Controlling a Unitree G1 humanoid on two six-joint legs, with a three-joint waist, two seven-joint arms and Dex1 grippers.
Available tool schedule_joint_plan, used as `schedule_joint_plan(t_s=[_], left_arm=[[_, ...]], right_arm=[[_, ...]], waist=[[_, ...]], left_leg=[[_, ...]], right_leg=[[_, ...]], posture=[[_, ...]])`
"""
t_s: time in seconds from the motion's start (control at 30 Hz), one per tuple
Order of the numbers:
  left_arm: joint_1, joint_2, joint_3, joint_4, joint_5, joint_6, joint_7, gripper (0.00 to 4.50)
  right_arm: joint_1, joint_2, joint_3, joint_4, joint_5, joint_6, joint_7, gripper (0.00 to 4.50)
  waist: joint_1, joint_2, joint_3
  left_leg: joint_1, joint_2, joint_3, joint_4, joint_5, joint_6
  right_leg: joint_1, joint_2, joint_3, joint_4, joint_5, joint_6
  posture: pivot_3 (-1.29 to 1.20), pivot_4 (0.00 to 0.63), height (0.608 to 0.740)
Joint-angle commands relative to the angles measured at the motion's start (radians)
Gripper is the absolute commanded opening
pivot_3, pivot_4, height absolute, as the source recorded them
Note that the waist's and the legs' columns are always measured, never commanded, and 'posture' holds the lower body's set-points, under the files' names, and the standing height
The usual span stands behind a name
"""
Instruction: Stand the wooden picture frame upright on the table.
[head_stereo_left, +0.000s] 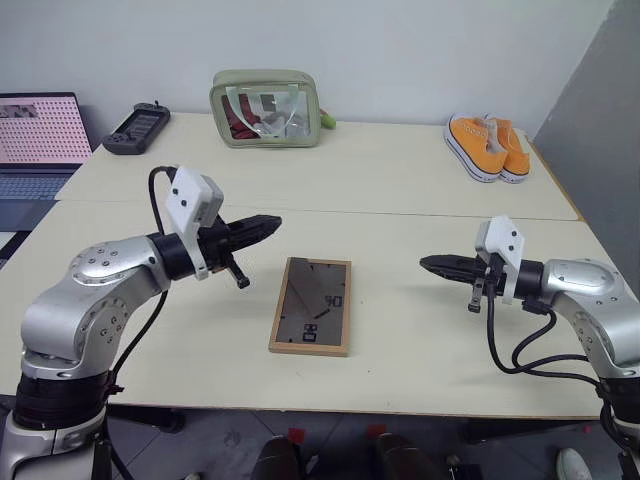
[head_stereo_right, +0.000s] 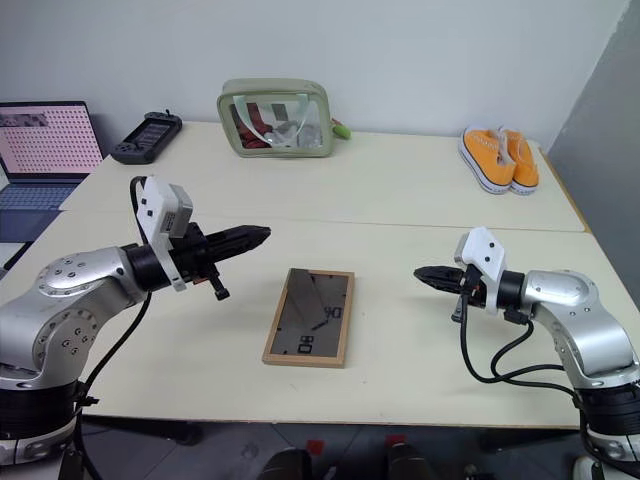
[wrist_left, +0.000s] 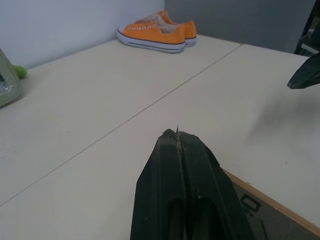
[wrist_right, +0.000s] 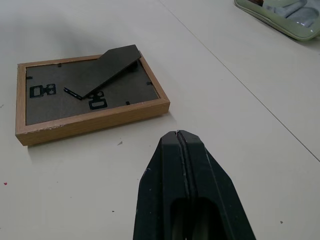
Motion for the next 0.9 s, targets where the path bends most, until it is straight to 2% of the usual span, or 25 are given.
schedule_joint_plan(t_s=[0.03, 0.5, 0.9], left_arm=[[-0.009, 0.011, 0.018, -0.013, -0.009, 0.028, 0.011, 0.01], [-0.006, 0.047, 0.016, -0.042, -0.028, 0.094, -0.012, 0.01], [0.069, 0.078, 0.051, -0.033, -0.002, 0.115, 0.02, 0.01]], right_arm=[[0.004, -0.002, -0.037, -0.051, 0.027, 0.016, -0.009, 0.0], [0.007, 0.015, -0.033, -0.043, 0.023, 0.019, -0.02, 0.0], [0.025, 0.048, -0.014, -0.04, 0.008, 0.014, -0.029, 0.0]], waist=[[0.0, 0.0, 0.0], [0.0, 0.0, 0.0], [-0.001, 0.0, 0.0]], left_leg=[[0.0, 0.0, 0.0, 0.0, 0.0, 0.0], [0.0, 0.0, -0.001, 0.001, 0.0, 0.0], [-0.001, 0.0, -0.002, 0.001, 0.0, 0.0]], right_leg=[[0.0, 0.0, 0.0, 0.0, 0.0, 0.0], [0.0, 0.0, -0.001, 0.001, 0.0, 0.0], [0.0, 0.0, -0.002, 0.001, 0.0, 0.0]], posture=[[0.0, 0.15, 0.74], [0.0, 0.15, 0.74], [0.0, 0.15, 0.74]])
